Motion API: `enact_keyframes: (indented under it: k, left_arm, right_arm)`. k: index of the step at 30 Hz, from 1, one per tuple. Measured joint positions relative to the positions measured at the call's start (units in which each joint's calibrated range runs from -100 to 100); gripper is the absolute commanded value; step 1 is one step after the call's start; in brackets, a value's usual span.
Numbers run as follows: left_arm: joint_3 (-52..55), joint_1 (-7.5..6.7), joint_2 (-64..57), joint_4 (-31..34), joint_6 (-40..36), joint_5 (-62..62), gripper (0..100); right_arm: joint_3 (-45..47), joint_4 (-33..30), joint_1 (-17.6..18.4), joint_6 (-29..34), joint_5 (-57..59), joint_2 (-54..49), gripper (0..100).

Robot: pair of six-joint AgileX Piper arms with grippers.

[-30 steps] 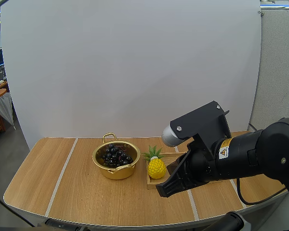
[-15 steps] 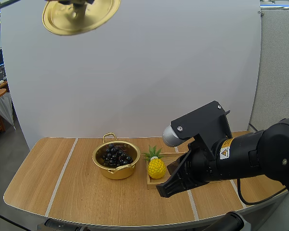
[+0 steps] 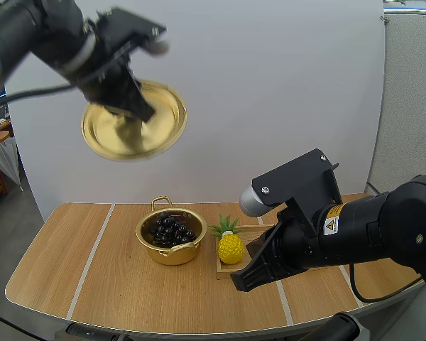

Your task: Open the pot, put the grape inside, and close it

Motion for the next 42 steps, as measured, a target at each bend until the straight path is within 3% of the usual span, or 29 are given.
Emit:
enact_keyframes:
  k: [11,29,42]
  left_arm:
    - [8.71,0.0,10.71,-8.02,3.66,-0.2,0]
    - [8.86,0.0,35.83,-5.82,5.21,-18.67,0]
    - [8.86,0.0,40.55,-5.82,5.66,-25.32,0]
  right_arm:
    - [0.0,0.0,0.0,0.0,0.0,0.0,0]
    - [0.0,0.0,0.0,0.0,0.0,0.0,0]
    - [0.0,0.0,-0.29,0.0,0.0,0.0,0]
